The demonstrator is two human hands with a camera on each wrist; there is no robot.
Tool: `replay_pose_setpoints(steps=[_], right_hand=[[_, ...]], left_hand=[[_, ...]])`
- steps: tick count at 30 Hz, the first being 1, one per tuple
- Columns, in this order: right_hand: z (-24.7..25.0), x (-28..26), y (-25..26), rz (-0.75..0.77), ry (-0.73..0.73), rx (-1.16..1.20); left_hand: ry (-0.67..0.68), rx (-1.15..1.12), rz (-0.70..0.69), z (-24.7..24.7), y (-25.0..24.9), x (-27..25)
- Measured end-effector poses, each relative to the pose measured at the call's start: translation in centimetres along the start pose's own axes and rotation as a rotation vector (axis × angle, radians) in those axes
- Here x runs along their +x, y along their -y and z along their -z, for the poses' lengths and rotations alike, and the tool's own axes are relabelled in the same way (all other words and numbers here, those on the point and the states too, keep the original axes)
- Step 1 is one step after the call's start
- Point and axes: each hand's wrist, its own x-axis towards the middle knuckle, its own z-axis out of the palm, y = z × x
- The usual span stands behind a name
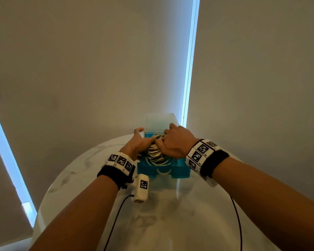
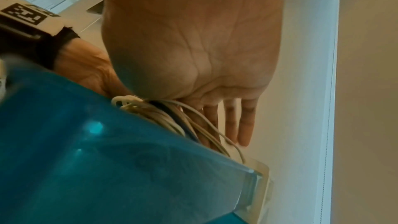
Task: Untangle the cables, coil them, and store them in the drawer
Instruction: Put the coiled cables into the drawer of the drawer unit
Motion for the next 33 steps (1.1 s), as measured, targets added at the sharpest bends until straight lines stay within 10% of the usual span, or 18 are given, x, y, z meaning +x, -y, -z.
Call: replay_pose_setpoints(steps=[9,23,33], right_hand=[[-1.5,-0.2,-1.1,-0.021,0.151,0.602],[-0.3,-4.6,-5.1,0.279,0.099,0.466],[-1.5,-2.9,-4.7,0.209,-0.079,0.552]], left_hand=[[0.020,0.097,-0.065,-0.7,-0.5,0.7],[0.116,0.389,-0.144,0.1,-1.2,2.0],[0.067,0.894,-0.249,1.8,-2.2,5.6]])
